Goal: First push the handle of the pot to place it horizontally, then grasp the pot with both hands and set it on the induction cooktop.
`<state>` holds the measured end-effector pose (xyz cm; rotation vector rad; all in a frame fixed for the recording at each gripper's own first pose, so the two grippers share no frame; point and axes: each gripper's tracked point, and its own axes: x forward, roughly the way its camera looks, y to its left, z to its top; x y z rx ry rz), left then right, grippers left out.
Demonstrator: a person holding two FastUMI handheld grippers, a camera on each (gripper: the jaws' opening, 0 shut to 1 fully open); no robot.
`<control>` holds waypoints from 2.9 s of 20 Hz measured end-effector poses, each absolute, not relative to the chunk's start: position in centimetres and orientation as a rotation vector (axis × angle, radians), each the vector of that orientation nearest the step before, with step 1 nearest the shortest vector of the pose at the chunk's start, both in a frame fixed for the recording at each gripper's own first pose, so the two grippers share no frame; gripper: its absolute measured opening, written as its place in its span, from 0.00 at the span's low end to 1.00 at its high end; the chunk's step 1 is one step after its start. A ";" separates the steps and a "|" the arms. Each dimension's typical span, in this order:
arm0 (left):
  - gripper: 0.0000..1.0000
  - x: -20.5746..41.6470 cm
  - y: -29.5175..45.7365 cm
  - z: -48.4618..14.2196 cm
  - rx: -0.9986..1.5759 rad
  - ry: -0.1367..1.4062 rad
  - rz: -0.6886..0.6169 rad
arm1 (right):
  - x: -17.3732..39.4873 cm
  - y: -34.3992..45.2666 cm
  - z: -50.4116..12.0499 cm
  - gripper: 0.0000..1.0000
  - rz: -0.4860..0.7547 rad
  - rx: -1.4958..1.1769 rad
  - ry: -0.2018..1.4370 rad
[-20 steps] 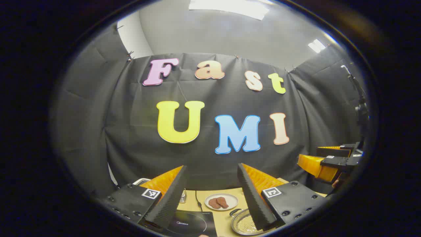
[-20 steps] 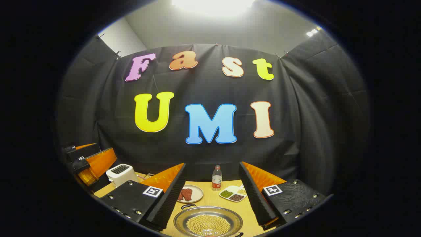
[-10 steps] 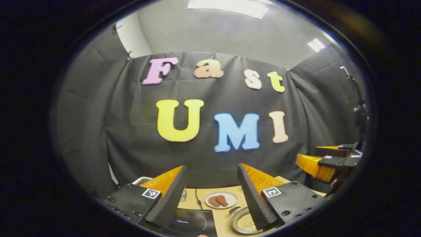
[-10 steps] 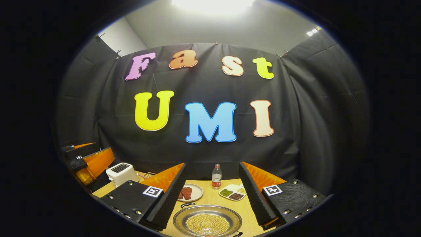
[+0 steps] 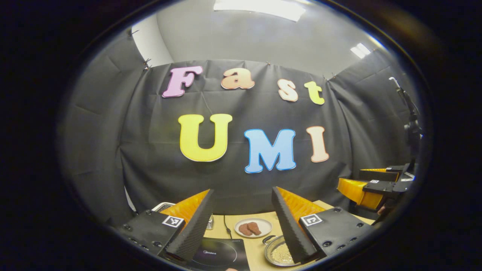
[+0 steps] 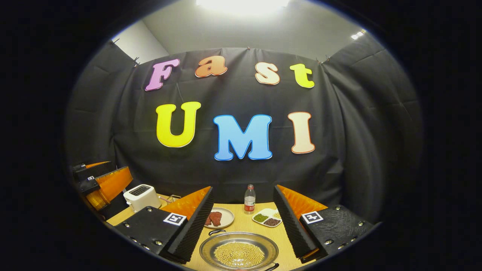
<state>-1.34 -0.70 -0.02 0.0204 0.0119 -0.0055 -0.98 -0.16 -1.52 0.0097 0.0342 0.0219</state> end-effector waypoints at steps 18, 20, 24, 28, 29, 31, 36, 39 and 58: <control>0.95 0.5 -2.0 -4.4 0.016 0.112 -0.013 | -2.7 -1.4 -17.7 0.96 0.133 -0.020 0.459; 0.95 0.5 -2.1 -4.3 0.023 0.115 -0.010 | -3.5 -1.5 -20.2 0.80 0.149 -0.017 0.541; 0.95 0.6 -2.2 -4.9 0.019 0.128 -0.006 | -5.2 -1.9 -25.7 0.45 0.159 -0.019 0.728; 0.95 0.8 -2.2 -5.8 -0.006 0.151 -0.007 | -8.0 -1.5 -29.7 0.06 0.233 -0.034 0.875; 0.97 1.0 -2.0 -5.8 -0.006 0.151 -0.003 | -8.6 -1.3 -30.8 0.08 0.255 -0.045 0.900; 0.95 0.9 -1.9 -5.9 -0.004 0.158 0.003 | -9.0 -1.8 -32.4 0.11 0.274 -0.099 0.931; 0.96 1.2 -1.9 -6.7 0.009 0.173 0.008 | -10.4 -2.3 -35.4 0.01 0.241 -0.085 1.049; 0.97 1.3 -1.8 -6.9 0.011 0.180 0.013 | -10.7 -2.6 -36.4 0.01 0.236 -0.086 1.090; 0.95 2.3 -1.5 -7.5 0.027 0.197 0.029 | -9.2 -6.7 -38.5 0.00 0.094 -0.101 1.146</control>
